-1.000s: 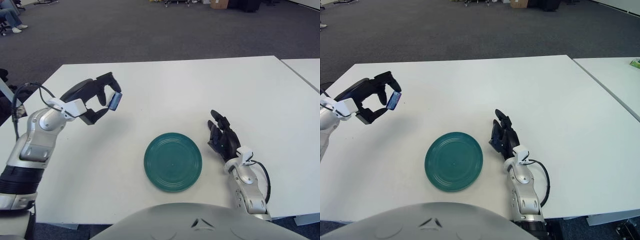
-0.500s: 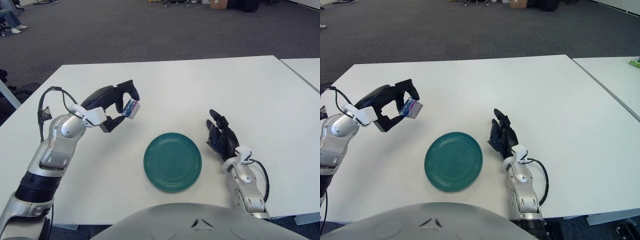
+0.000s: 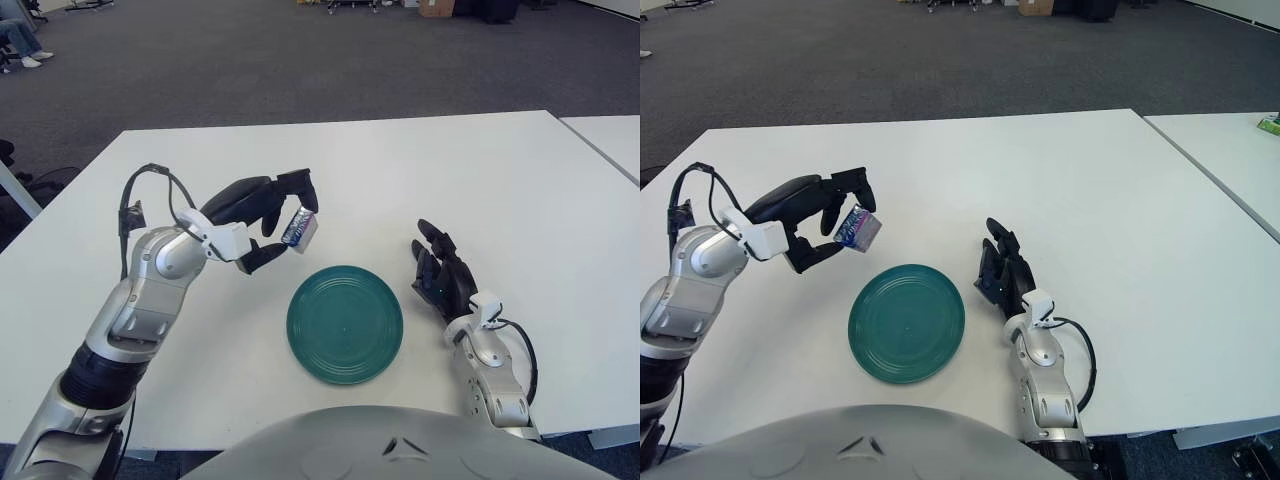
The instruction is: Put the gum into the plate.
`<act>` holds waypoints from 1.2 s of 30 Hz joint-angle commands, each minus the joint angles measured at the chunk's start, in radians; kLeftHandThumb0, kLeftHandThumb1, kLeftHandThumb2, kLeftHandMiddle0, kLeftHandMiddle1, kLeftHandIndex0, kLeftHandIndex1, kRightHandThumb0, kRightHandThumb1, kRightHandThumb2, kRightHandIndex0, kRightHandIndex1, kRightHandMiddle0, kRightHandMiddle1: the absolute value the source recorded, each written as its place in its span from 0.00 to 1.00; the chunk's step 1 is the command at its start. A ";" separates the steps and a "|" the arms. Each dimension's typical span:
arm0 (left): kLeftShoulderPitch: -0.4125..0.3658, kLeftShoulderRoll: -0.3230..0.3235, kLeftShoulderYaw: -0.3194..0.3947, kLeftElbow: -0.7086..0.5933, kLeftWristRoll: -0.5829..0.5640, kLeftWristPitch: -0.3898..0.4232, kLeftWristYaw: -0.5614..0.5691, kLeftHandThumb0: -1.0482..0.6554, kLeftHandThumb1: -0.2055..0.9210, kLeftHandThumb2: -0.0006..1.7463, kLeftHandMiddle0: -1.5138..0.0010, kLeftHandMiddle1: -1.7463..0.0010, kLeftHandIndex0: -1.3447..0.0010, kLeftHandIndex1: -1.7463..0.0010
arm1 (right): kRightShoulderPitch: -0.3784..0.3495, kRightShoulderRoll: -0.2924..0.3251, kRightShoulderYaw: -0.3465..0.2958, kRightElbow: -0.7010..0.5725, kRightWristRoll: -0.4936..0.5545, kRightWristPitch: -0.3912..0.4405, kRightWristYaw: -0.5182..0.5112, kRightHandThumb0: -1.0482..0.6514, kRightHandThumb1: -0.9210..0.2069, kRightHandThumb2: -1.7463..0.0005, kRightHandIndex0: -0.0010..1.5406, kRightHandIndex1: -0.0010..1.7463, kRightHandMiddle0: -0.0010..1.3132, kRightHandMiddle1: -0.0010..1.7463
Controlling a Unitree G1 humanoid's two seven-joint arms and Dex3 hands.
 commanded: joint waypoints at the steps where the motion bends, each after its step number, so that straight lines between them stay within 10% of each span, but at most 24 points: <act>1: -0.039 -0.036 -0.065 -0.045 0.024 0.046 -0.030 0.36 0.56 0.67 0.23 0.00 0.61 0.00 | 0.027 0.002 0.005 0.028 -0.004 0.061 -0.008 0.22 0.00 0.45 0.09 0.00 0.00 0.24; 27: -0.044 -0.079 -0.282 -0.031 0.125 -0.096 -0.088 0.35 0.49 0.73 0.25 0.00 0.56 0.00 | 0.014 0.047 -0.059 0.080 0.153 0.073 0.035 0.22 0.00 0.48 0.12 0.01 0.00 0.27; 33: -0.023 -0.050 -0.282 0.001 0.104 -0.114 -0.142 0.36 0.54 0.69 0.36 0.00 0.60 0.00 | 0.017 0.031 -0.034 0.098 0.059 -0.003 0.003 0.22 0.00 0.47 0.11 0.00 0.00 0.27; 36: -0.020 -0.040 -0.294 0.024 0.114 -0.125 -0.161 0.53 0.59 0.65 0.61 0.02 0.67 0.02 | 0.018 0.026 -0.026 0.104 0.032 -0.018 -0.003 0.22 0.00 0.46 0.11 0.00 0.00 0.26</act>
